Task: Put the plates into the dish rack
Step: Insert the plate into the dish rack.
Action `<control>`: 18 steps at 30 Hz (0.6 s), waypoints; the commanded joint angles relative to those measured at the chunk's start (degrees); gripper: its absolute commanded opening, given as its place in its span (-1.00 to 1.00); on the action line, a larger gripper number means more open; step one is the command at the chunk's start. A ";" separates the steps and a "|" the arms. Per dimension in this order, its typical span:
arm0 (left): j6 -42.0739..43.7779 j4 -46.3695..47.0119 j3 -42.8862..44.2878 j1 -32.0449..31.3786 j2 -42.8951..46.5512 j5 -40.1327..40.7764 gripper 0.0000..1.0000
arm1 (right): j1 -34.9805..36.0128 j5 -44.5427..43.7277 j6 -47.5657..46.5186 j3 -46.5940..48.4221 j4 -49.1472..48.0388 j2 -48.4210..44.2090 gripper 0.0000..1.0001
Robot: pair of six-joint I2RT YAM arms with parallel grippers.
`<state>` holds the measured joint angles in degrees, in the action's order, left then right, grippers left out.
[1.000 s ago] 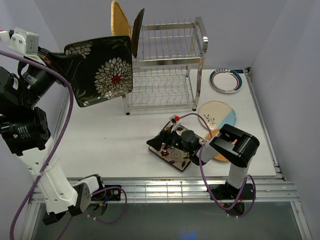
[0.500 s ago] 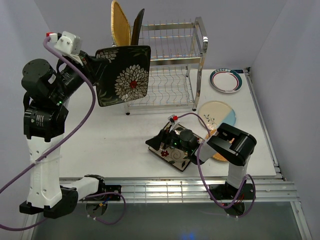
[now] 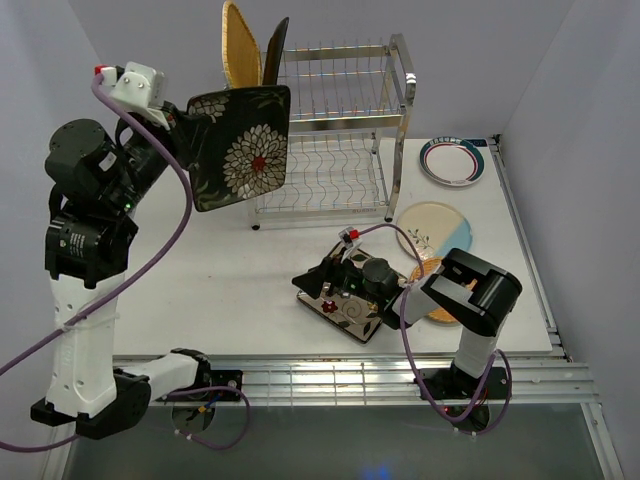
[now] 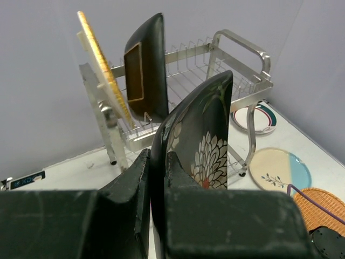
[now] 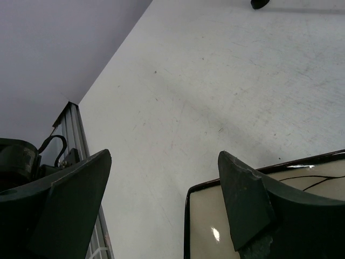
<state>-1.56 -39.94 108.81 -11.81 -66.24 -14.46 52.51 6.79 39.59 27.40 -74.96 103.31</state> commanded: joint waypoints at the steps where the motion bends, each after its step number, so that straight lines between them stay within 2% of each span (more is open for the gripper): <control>1: 2.16 8.12 3.68 -9.78 0.50 8.98 -1.00 | 0.05 -2.04 -2.50 -0.68 -27.18 -3.37 0.71; 2: 4.09 8.48 3.69 -12.50 0.76 14.93 -1.00 | 0.05 -2.04 -2.68 -0.68 -27.00 -3.72 0.71; 3: 5.16 9.70 3.34 -17.75 1.72 18.29 -1.00 | -0.04 -2.04 -2.77 -0.59 -26.82 -3.90 0.71; 4: 6.38 10.75 2.55 -20.33 2.60 21.11 -1.00 | 0.13 -2.21 -2.77 -0.50 -26.21 -3.99 0.71; 6: 9.81 14.17 -0.96 -24.72 5.57 26.73 -1.00 | 0.40 -2.65 -2.94 -0.33 -25.42 -4.34 0.71; 9: 13.16 14.46 -1.59 -28.69 6.64 31.93 -1.00 | 0.84 -3.01 -3.03 0.81 -22.87 -4.78 0.70; 18: 13.61 11.29 2.81 -28.79 4.10 31.77 -1.00 | 2.77 -4.94 -6.63 0.20 -18.82 -10.31 0.69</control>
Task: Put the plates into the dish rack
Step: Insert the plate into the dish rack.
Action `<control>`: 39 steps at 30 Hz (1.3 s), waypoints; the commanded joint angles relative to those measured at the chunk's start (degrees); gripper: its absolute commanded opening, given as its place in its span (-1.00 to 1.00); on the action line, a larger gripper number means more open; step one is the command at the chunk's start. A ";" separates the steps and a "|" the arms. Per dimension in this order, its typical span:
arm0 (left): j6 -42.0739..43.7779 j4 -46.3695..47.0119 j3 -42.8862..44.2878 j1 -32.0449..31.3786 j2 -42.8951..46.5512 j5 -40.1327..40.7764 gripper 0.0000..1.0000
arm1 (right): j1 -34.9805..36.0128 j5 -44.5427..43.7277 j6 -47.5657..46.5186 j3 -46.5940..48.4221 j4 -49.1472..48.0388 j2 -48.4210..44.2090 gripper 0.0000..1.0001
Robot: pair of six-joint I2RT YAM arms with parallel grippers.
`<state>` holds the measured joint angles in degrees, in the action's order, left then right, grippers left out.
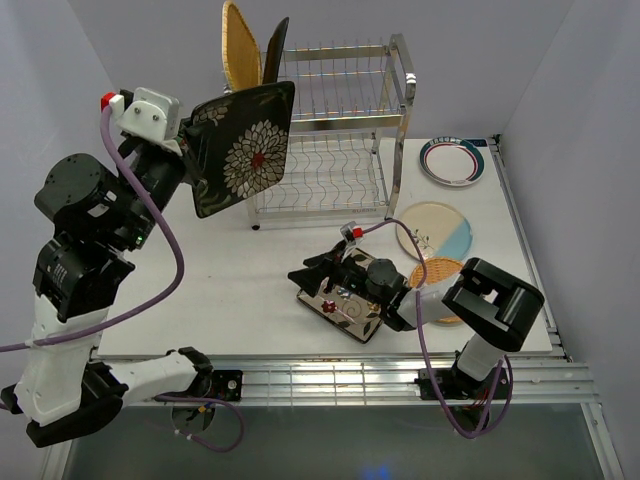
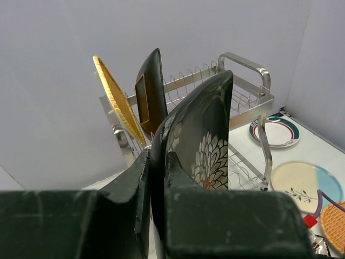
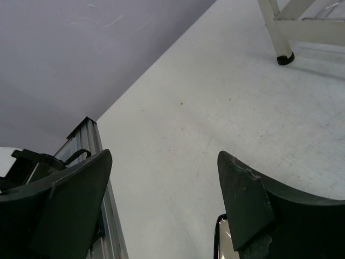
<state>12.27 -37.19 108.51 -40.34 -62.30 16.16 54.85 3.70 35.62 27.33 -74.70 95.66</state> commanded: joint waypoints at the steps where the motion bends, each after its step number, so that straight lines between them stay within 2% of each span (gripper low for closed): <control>1: -0.41 8.62 3.55 -0.27 -0.18 0.98 -1.00 | 0.52 -2.12 -2.83 0.00 -18.82 -3.10 0.69; 6: -1.64 8.63 6.36 -0.27 -3.42 0.10 -1.00 | 0.52 -3.70 -4.15 -1.58 -16.90 -5.83 0.69; 11: -1.81 9.59 11.54 -0.27 -9.14 1.50 -1.00 | 0.52 -8.80 -4.68 -1.14 -8.89 -8.82 0.70; 17: -0.32 18.02 12.16 -0.27 -12.66 4.40 -1.00 | 0.52 -11.00 -5.73 -2.63 -6.17 -11.71 0.71; 21: 1.35 19.61 17.95 -0.27 -16.18 5.46 -1.00 | 0.52 -12.49 -6.35 -3.34 -5.03 -13.04 0.71; 30: 3.90 26.81 19.37 -0.36 -20.31 6.78 -1.00 | 0.52 -14.78 -6.70 -2.99 -1.86 -14.53 0.71; 35: 8.20 30.59 23.14 -1.50 -24.52 8.18 -1.00 | 0.52 -16.27 -7.14 -3.34 -0.01 -16.11 0.71; 39: 16.01 37.18 23.42 -6.41 -28.04 13.26 -1.00 | 0.43 -18.38 -7.75 -3.69 1.92 -17.61 0.71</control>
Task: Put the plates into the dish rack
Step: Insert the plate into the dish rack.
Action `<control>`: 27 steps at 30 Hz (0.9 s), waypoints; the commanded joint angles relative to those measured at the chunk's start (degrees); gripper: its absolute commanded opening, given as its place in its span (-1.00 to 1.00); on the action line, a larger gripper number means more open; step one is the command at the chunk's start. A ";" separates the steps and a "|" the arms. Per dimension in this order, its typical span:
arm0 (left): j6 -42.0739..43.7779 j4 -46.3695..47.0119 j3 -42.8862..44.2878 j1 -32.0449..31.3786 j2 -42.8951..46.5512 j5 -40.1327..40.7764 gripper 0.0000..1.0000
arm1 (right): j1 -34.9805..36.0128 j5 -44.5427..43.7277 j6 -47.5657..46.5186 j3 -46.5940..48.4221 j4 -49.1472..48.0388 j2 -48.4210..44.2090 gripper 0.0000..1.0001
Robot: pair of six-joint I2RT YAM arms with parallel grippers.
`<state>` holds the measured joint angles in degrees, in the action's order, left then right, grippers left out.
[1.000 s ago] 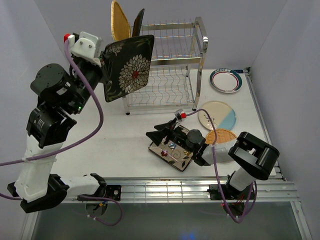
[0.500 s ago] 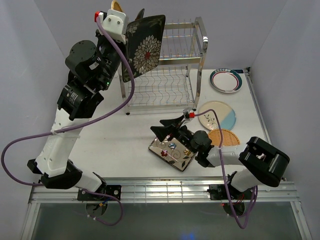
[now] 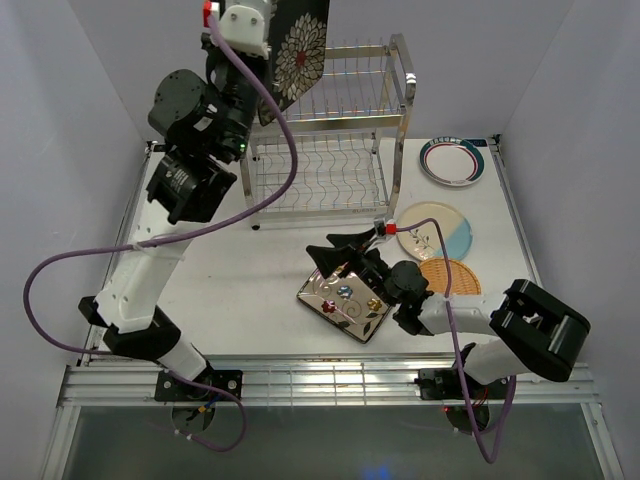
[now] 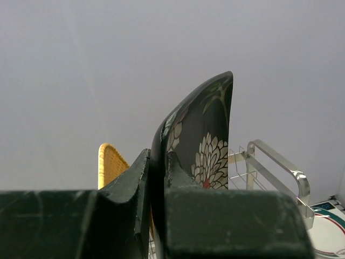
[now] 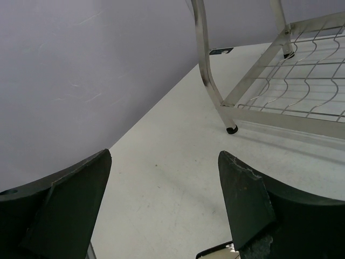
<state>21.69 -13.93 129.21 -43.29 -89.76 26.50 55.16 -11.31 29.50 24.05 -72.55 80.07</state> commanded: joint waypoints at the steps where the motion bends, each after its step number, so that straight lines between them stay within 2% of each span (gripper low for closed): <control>1: 9.04 16.63 2.63 -4.78 -1.99 4.25 -1.00 | 0.13 -3.63 -1.72 -0.50 0.13 -2.55 0.71; 2: 11.77 21.53 2.45 -5.92 -2.79 5.74 -1.00 | 0.13 -3.80 -1.90 -0.59 0.74 -2.81 0.71; 3: 16.49 22.62 2.71 -8.02 -3.49 6.62 -1.00 | 0.13 -4.50 -1.99 -0.67 1.01 -3.08 0.71; 9: 28.03 30.01 7.11 -11.55 -9.99 9.53 -1.00 | -0.14 -6.00 -2.78 -2.52 1.98 -5.63 0.71; 22: 40.17 40.82 6.23 -11.56 -14.74 11.20 -1.00 | -1.01 -6.09 -2.51 -5.77 1.98 -8.79 0.70; 27: 44.22 41.71 7.20 -11.64 -16.50 12.08 -1.00 | -1.19 -5.83 -2.25 -6.21 1.89 -8.88 0.70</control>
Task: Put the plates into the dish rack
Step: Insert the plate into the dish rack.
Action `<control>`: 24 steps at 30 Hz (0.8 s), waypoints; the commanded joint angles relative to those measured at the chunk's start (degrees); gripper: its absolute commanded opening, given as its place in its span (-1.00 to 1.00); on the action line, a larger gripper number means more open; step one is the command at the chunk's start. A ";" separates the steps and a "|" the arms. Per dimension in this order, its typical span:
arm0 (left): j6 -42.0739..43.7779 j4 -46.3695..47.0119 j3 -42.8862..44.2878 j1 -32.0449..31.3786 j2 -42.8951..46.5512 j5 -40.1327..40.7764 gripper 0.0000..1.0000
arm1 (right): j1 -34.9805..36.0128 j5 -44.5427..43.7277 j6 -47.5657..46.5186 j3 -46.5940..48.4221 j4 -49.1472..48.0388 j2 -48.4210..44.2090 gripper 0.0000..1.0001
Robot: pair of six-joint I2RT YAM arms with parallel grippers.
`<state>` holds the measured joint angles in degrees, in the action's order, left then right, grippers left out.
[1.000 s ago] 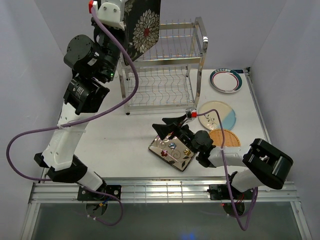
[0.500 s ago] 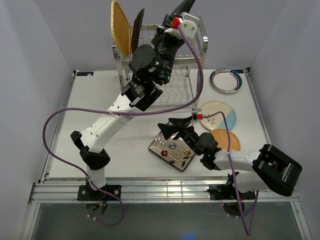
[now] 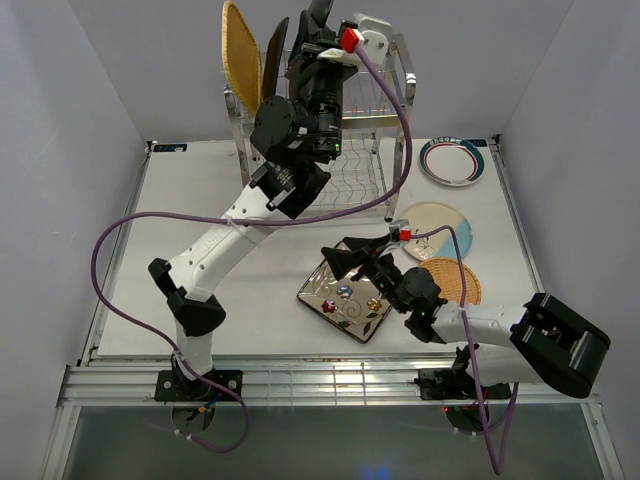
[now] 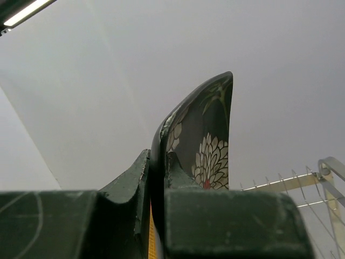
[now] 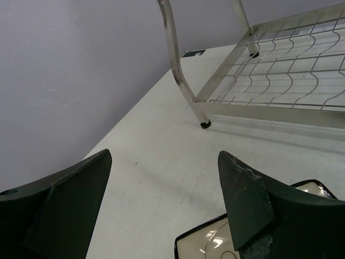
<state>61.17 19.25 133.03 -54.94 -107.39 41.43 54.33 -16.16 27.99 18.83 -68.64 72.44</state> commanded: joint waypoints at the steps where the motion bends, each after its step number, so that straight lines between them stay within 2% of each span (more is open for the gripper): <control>1: 5.36 8.70 3.37 0.09 0.96 -2.76 -1.00 | -0.36 -0.89 -0.57 -1.16 -2.11 -1.43 0.69; 10: 6.69 8.79 0.56 2.73 -0.62 -2.49 -1.00 | -0.80 -0.80 -0.13 -2.74 -2.46 -2.83 0.69; 24: 5.19 6.77 3.20 7.21 -6.95 -3.02 -1.00 | -1.24 -1.33 -0.04 -4.85 -2.81 -5.12 0.67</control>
<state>65.65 20.73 132.79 -48.29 -117.23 43.03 53.47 -16.16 28.10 15.05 -68.69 68.99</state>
